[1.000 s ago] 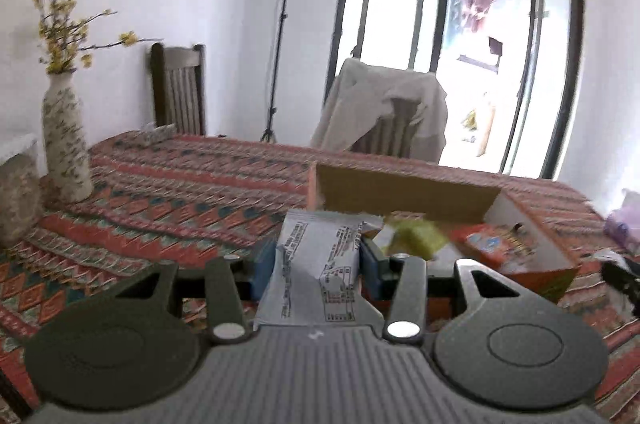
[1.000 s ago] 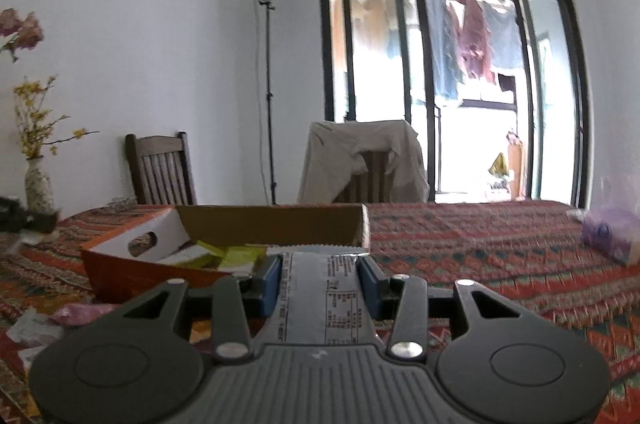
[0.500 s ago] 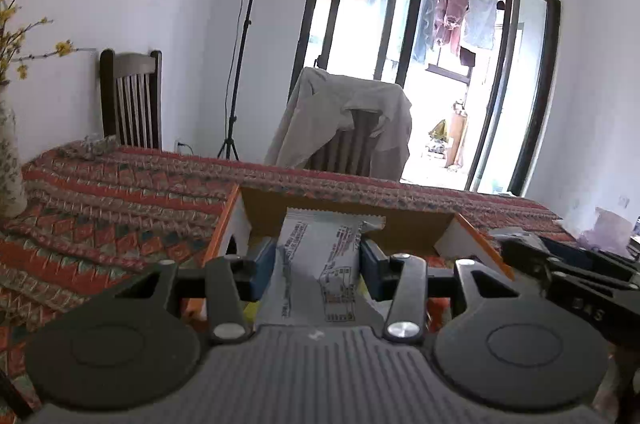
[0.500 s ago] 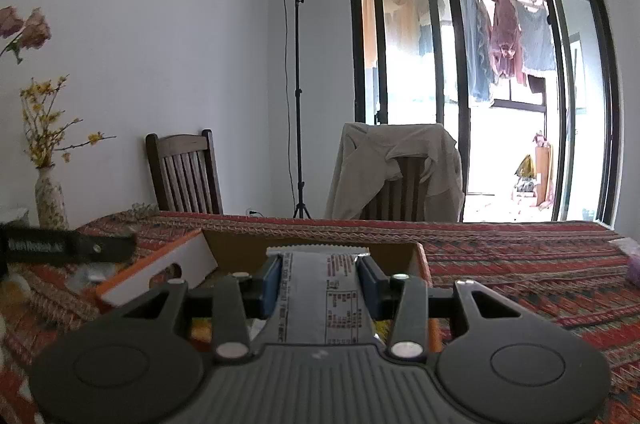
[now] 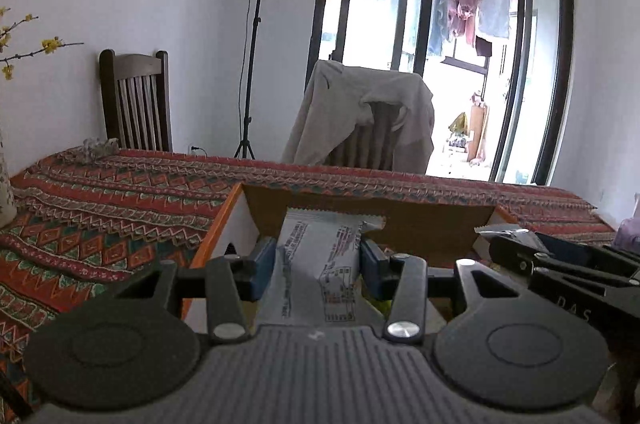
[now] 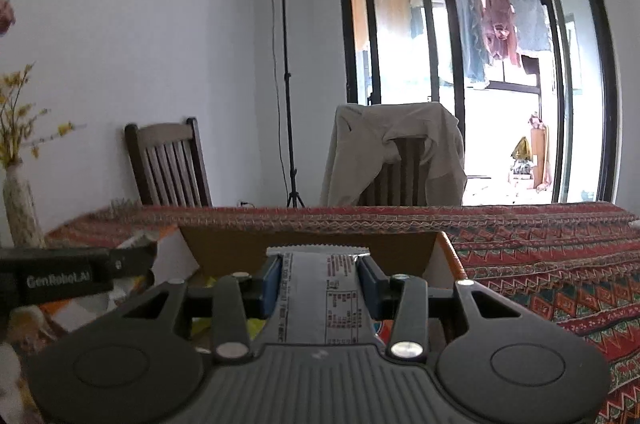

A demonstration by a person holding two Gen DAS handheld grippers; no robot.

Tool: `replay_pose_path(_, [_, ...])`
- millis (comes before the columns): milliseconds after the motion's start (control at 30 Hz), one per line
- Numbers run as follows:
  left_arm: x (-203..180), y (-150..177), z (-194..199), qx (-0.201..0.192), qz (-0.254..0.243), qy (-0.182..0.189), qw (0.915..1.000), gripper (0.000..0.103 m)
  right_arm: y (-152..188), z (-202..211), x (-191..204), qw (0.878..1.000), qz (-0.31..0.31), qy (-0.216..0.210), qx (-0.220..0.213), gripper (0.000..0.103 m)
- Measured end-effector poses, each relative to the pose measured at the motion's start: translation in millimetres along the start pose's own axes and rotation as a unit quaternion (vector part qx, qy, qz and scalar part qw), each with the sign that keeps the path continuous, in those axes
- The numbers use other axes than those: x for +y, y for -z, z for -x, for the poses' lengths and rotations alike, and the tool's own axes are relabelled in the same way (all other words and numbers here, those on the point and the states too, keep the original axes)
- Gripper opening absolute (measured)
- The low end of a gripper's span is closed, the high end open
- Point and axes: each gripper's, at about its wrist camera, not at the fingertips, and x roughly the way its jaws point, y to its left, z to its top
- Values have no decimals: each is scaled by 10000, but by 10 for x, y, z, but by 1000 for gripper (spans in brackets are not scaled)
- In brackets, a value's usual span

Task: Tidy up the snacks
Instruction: 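Carry both white packets over the box and open both grippers, then move both grippers back to the snack pile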

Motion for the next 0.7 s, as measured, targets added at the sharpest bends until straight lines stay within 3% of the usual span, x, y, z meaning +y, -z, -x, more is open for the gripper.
replay_pose_path(67, [19, 35, 9, 8, 24, 11, 10000, 49, 28, 3, 25, 10000, 41, -34, 72, 44])
replay_pose_path(100, [40, 44, 15, 2, 72, 40, 10000, 56, 45, 9, 38, 9999, 74, -32, 109, 46])
replay_pose_path(133, [58, 56, 24, -13, 133, 73, 9999, 71, 50, 14, 47, 9999, 90, -32, 133, 58])
replay_pose_path(167, [76, 59, 37, -52, 196, 60, 9998, 80, 54, 25, 50, 9999, 81, -32, 144, 67])
replay_pose_path(200, [86, 66, 60, -120, 237, 18, 9996, 93, 57, 38, 48, 9999, 56, -37, 134, 87])
replay_pose_path(233, [97, 65, 79, -188, 262, -15, 9995, 103, 54, 49, 46, 9999, 36, -40, 118, 95])
replay_pose_path(267, [104, 67, 103, -264, 280, -33, 9993, 103, 55, 63, 40, 9999, 7, -41, 94, 103])
replay_pose_path(700, [110, 62, 116, -223, 384, -206, 9988, 103, 49, 4, -28, 9996, -92, 105, 250, 103])
